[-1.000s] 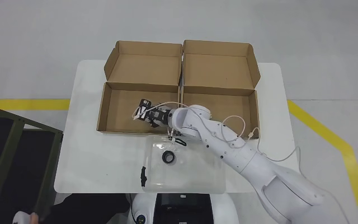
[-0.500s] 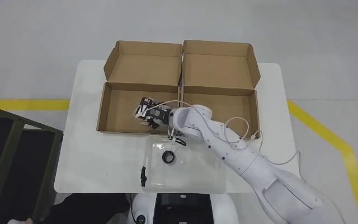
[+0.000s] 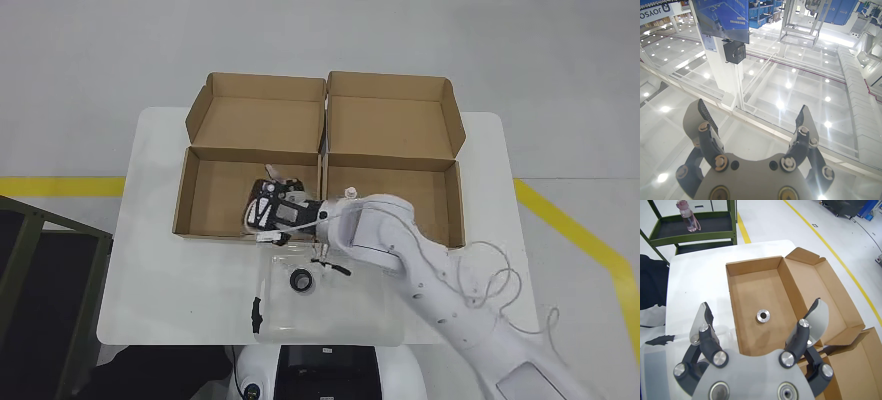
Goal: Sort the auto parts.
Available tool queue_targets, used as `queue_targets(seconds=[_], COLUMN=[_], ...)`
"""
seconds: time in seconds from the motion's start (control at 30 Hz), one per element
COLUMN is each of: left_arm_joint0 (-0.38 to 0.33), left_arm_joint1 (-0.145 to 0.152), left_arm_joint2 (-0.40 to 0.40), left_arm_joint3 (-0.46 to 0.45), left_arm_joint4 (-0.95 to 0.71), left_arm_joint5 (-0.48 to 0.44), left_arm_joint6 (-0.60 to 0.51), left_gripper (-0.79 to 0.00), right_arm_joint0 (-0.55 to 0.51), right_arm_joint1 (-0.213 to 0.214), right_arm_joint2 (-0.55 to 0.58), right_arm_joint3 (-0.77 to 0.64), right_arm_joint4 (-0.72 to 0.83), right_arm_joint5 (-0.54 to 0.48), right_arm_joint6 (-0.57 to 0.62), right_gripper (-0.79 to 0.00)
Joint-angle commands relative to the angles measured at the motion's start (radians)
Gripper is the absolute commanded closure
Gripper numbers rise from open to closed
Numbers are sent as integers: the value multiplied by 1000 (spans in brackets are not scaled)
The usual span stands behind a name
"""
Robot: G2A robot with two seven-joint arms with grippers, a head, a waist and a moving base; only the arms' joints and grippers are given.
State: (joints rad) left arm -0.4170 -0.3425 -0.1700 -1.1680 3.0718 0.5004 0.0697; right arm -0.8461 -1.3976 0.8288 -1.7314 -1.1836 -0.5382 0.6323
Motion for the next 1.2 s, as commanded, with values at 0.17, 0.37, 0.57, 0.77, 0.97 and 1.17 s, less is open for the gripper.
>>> queue_targets(seconds=[0.17,0.37,0.57,0.77,0.97,1.17], left_arm_joint0=[0,0,0,0,0,0], left_arm_joint1=[0,0,0,0,0,0], left_arm_joint2=[0,0,0,0,0,0], left_arm_joint3=[0,0,0,0,0,0], left_arm_joint4=[0,0,0,0,0,0], left_arm_joint5=[0,0,0,0,0,0], left_arm_joint6=[0,0,0,0,0,0], left_gripper=[-785,-785,-785,-785,-785,-785], right_arm_joint0=[-157,-277,-388,-477,-515,-519], right_arm_joint1=[46,78,108,130,143,151], right_arm_joint2=[102,154,192,204,203,188], right_arm_joint3=[-176,-223,-262,-281,-253,-207], right_arm_joint4=[-12,-48,-167,-294,-366,-407], right_arm_joint5=[-124,-223,-311,-340,-333,-349], right_arm_joint6=[21,25,-37,-151,-226,-254], right_gripper=[-785,-785,-785,-785,-785,-785])
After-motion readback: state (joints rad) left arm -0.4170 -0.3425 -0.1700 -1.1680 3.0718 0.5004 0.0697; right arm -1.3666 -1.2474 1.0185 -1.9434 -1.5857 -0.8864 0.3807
